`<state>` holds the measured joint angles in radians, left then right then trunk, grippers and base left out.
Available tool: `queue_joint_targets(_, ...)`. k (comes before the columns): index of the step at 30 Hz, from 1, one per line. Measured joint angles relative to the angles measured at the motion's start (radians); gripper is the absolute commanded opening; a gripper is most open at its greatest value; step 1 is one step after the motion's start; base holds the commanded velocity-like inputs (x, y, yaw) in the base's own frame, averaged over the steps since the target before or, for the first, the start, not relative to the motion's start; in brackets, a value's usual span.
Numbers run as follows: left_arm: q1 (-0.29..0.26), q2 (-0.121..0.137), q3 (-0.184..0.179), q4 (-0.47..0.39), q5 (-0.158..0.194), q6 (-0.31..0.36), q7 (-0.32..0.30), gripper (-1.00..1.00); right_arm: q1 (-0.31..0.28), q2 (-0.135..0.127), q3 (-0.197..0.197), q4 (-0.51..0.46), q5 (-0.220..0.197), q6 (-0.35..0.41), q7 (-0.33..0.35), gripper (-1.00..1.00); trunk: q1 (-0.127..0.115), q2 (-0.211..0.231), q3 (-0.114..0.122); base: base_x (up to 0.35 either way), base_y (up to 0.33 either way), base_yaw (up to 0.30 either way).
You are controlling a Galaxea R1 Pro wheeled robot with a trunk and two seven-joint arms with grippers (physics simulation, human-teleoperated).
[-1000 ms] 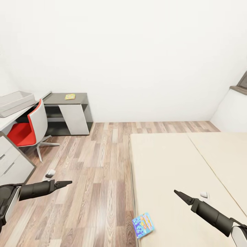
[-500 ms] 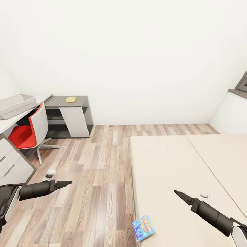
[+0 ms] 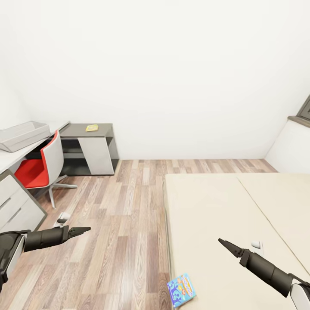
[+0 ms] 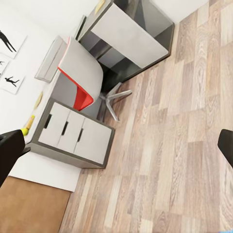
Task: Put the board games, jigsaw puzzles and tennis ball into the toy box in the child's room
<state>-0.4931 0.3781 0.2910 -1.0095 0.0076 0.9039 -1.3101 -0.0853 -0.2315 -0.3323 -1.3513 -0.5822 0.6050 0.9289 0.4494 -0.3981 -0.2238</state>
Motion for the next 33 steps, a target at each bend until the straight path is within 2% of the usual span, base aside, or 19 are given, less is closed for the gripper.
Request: queue_joint_targets(33,0.000,-0.001,-0.001,0.000,0.000,0.000,0.001,1.00,-0.001,-0.001,-0.001,0.001,0.000,0.003,-0.001,1.00,0.000,0.000,0.055,0.000,0.000,0.067)
